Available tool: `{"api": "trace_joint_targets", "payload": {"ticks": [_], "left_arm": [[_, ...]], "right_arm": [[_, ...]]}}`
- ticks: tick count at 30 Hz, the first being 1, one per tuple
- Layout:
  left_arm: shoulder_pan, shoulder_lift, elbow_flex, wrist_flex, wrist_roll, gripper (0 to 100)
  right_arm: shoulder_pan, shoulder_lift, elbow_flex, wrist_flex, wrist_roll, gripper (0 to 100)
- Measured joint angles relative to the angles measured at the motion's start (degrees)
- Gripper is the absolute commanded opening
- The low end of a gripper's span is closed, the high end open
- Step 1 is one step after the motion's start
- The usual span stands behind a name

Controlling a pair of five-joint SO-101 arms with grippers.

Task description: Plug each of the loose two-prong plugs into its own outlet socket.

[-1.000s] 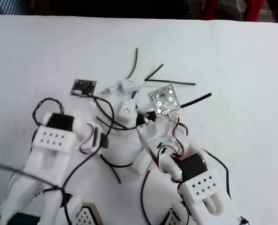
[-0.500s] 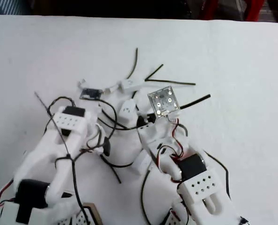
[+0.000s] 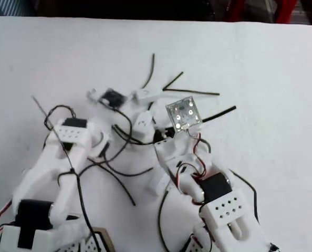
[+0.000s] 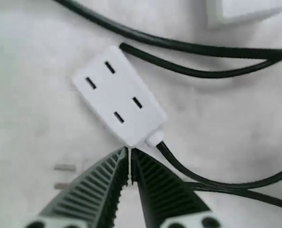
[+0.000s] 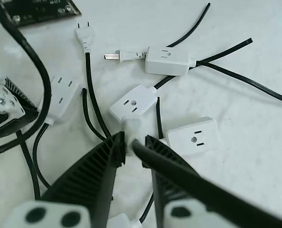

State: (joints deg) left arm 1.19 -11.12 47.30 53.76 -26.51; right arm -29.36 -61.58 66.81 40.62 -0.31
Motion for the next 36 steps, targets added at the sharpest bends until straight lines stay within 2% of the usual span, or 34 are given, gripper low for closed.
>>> {"api": "trace_joint_targets", "payload": {"ticks": [4,7,11,19,23,28,32,36], "left_arm": [[0.0,0.0,0.0,-3.6,-12.0,13],[-0.8,0.0,-0.7,-4.3,-12.4,21],[-3.3,0.0,-5.1,-3.0,-4.0,27],[-5.0,0.5,-15.0,5.7,13.1,30],[-4.5,3.5,-16.2,6.0,18.2,29],[-4.5,14.9,-20.7,4.9,21.5,28],[-4.5,25.3,-27.7,8.8,21.2,15],[-4.4,28.0,-33.8,13.5,15.6,3]], "right_arm": [[0.0,0.0,0.0,0.0,0.0,1.7],[0.0,0.0,0.0,0.0,0.0,1.7],[0.0,0.0,0.0,0.0,0.0,1.7],[0.0,0.0,0.0,0.0,0.0,1.7],[0.0,0.0,0.0,0.0,-0.4,1.7],[0.0,0.0,0.0,0.0,-0.4,1.7],[0.0,0.0,0.0,0.0,-0.4,1.7],[0.0,0.0,0.0,0.0,-0.4,1.7]]}}
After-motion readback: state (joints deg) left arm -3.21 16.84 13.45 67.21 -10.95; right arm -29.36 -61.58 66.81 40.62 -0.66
